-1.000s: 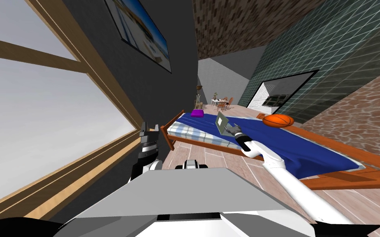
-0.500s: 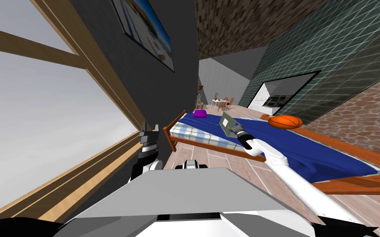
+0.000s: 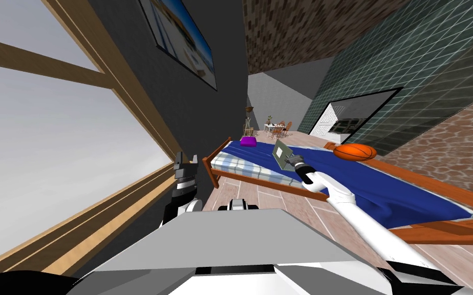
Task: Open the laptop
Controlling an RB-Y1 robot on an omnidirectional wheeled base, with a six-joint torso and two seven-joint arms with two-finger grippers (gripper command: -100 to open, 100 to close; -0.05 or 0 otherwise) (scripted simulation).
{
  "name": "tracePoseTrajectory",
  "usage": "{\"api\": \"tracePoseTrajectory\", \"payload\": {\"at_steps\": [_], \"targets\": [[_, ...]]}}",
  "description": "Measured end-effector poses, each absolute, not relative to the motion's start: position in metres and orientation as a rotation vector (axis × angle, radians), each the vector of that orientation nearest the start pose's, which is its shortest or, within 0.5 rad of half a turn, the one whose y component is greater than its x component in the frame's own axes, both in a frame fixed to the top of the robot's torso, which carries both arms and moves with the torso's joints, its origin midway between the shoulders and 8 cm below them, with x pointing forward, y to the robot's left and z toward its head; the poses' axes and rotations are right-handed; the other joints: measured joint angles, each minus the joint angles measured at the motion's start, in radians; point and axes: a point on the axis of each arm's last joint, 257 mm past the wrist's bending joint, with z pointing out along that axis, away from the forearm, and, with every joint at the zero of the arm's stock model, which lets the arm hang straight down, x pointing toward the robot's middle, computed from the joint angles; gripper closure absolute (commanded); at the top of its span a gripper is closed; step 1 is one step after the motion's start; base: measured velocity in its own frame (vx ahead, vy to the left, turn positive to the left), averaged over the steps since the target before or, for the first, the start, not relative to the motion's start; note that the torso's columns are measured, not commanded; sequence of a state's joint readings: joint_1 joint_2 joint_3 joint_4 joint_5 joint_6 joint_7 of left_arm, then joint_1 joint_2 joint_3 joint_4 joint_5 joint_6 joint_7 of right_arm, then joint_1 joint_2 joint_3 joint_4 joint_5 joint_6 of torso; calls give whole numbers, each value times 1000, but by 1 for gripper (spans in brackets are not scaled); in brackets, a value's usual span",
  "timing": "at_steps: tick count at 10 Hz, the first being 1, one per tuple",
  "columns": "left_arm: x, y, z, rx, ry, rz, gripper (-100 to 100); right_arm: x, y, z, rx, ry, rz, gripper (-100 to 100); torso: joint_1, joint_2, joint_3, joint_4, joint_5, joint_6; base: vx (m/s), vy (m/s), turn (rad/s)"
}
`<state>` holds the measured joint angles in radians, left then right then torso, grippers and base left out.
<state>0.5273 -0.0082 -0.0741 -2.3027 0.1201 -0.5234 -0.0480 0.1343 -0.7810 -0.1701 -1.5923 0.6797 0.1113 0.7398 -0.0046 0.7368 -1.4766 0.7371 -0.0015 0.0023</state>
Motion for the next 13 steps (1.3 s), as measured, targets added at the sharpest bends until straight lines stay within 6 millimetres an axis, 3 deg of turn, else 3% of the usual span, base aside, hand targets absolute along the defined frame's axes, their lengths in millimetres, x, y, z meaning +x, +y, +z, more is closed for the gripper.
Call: {"api": "tracePoseTrajectory", "payload": {"at_steps": [7,13], "targets": [[335,273,29,-718,527,-1399,0,509,-547,-133,-109,1587,-516,100,1,-3,-2,-1,-1,0,-38,-59,9],[335,273,29,-718,527,-1399,0,522,-531,-157,113,1563,-268,100,-7,-5,-3,-5,-6,3,-27,-102,-18]]}}
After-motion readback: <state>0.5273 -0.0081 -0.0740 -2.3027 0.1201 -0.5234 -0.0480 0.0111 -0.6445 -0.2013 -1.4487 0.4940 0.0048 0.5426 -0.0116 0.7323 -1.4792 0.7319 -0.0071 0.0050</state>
